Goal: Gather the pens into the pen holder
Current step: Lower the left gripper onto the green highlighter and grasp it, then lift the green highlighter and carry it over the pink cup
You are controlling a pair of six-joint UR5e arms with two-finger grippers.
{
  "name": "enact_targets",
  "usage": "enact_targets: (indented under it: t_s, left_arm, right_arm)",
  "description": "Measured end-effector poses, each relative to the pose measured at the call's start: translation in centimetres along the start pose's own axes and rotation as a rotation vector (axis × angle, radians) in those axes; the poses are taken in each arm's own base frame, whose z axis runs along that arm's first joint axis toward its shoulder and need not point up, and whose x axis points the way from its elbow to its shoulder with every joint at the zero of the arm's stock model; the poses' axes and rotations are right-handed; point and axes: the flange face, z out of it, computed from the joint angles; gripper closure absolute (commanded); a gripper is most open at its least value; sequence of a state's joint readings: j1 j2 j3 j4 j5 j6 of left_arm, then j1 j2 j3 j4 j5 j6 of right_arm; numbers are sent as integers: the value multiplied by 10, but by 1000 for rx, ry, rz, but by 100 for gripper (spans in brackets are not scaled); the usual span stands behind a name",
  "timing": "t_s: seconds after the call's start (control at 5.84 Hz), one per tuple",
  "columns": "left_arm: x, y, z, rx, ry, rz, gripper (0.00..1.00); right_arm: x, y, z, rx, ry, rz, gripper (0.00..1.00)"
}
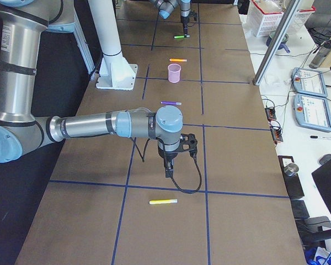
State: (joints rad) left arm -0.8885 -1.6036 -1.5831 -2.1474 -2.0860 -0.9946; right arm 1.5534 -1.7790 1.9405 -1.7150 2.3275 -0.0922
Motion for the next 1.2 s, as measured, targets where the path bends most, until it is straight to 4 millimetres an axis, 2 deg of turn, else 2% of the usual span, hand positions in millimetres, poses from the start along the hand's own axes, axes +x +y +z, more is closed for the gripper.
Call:
enact_targets:
  t_s: [0.17, 0.34, 0.51, 0.68, 1.03, 1.2]
  left_arm:
    - [2, 2, 2, -4, 0, 4, 33]
    - [3, 2, 3, -6, 0, 6, 58]
    - [4, 2, 3, -7, 0, 5, 87]
    - [4, 2, 3, -8, 0, 5, 100]
    - [6, 2, 1, -2, 4, 11, 100]
    - [15, 0, -9, 24, 16, 26, 100]
  right_arm:
    - [0, 0, 0, 0, -1, 1, 0]
    - [0, 0, 1, -1, -1, 1, 0]
    - [0, 0, 1, -2, -1, 1, 0]
    - [0, 0, 1, -2, -1, 1, 0]
    - [0, 0, 1, -1, -2, 1, 0]
    - [-1, 0, 0, 0, -2, 0, 0]
